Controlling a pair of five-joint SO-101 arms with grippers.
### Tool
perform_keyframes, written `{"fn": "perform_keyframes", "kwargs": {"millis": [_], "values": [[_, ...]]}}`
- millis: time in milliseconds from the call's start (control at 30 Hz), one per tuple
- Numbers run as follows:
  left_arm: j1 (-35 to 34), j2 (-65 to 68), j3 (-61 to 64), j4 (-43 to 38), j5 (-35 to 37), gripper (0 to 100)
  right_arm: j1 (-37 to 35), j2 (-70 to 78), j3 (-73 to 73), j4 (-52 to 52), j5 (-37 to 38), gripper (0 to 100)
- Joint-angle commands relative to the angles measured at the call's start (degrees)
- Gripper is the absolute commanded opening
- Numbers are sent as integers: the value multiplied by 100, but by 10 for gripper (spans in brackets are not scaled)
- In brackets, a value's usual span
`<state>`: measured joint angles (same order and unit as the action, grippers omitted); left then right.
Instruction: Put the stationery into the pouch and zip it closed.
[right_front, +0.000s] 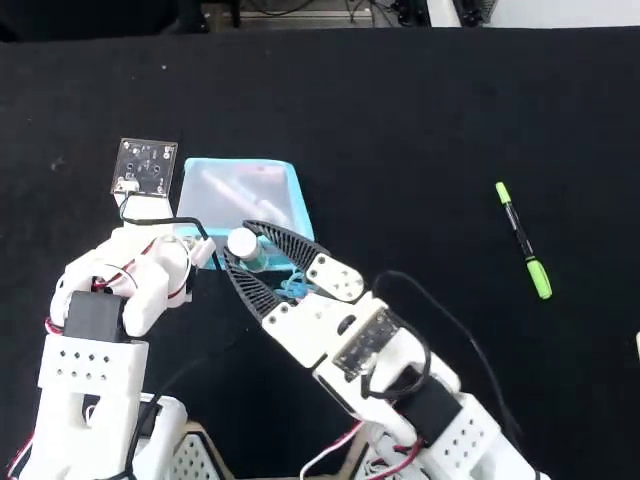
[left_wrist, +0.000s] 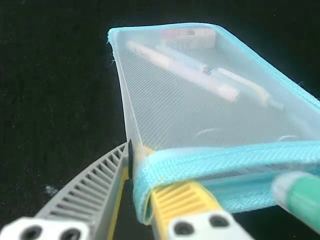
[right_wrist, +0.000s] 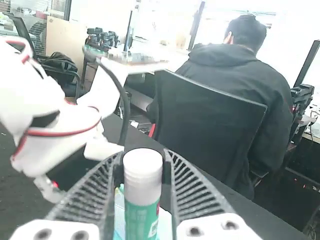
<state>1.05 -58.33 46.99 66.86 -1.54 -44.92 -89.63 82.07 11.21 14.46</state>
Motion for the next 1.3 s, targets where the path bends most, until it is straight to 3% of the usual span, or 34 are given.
{"fn": "perform_keyframes", "kwargs": {"millis": [0, 233, 833, 1133, 1267], "values": [[-4, 9, -57, -26, 26, 30, 246, -92, 330, -914, 0, 11], [-4, 9, -57, -26, 26, 30, 958, -92, 971, -1723, -9, 11], [-4, 9, -57, -26, 26, 30, 941, -101, 1033, -1697, -53, 11], [-4, 9, -57, -26, 26, 30, 844, -154, 444, -26, -53, 11], [-4, 9, -57, -26, 26, 30, 519, -154, 453, 167, -9, 11]]}}
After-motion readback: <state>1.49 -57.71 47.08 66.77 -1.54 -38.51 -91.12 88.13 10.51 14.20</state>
